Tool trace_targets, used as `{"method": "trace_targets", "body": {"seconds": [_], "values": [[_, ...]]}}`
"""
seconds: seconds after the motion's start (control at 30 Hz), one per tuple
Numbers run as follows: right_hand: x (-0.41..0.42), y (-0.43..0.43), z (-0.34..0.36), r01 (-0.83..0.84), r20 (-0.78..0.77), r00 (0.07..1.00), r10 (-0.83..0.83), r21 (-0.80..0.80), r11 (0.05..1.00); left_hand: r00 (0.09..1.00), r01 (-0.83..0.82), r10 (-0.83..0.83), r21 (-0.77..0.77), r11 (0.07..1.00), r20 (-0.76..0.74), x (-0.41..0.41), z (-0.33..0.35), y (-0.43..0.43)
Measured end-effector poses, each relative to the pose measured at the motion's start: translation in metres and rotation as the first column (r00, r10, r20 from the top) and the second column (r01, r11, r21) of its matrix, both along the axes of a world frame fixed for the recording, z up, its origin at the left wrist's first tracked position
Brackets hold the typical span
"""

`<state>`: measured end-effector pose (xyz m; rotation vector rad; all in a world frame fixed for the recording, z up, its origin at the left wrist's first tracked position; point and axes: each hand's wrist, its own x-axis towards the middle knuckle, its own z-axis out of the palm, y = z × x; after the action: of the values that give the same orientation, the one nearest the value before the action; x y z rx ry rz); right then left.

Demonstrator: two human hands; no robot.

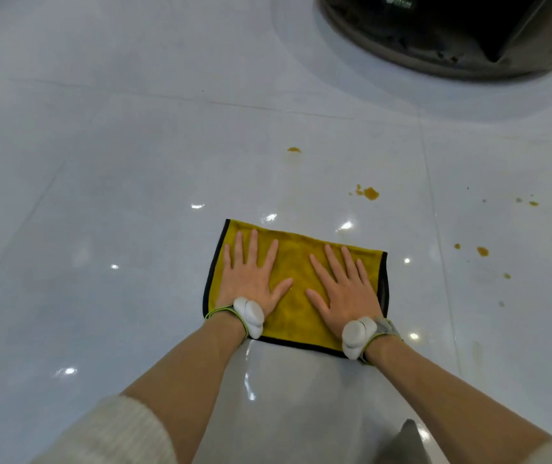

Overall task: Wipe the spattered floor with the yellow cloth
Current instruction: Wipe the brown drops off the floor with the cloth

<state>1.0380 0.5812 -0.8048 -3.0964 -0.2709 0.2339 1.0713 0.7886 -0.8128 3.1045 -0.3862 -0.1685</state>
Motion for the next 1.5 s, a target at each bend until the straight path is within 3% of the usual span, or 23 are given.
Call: {"method": "trace_targets", "body": {"seconds": [0.23, 0.67, 0.77, 1.0, 1.23, 1.5], "values": [[0.036, -0.032, 0.001, 0.066, -0.002, 0.998, -0.066, 0.025, 0.998, 0.999, 0.043, -0.043, -0.01, 0.999, -0.006, 0.035, 0.001, -0.031], [0.263, -0.074, -0.013, 0.104, 0.083, 0.991, -0.108, 0.052, 0.993, 0.999, 0.034, -0.033, -0.045, 0.998, 0.024, 0.272, -0.002, -0.071], [0.286, -0.074, -0.014, 0.102, 0.082, 0.991, -0.106, 0.047, 0.994, 0.999, 0.033, -0.032, -0.043, 0.999, 0.026, 0.293, -0.005, -0.075], [0.232, -0.07, -0.008, 0.081, 0.05, 0.995, -0.083, 0.042, 0.996, 0.999, 0.011, -0.009, -0.039, 0.999, 0.032, 0.235, -0.006, -0.072], [0.074, -0.065, 0.0, 0.076, 0.033, 0.997, -0.075, 0.0, 0.997, 0.998, 0.046, -0.045, -0.025, 0.999, 0.038, 0.078, -0.003, -0.066], [-0.05, -0.055, 0.004, 0.12, -0.029, 0.992, -0.12, -0.007, 0.993, 0.996, 0.076, -0.074, -0.051, 0.996, 0.041, -0.026, -0.01, -0.062]]}}
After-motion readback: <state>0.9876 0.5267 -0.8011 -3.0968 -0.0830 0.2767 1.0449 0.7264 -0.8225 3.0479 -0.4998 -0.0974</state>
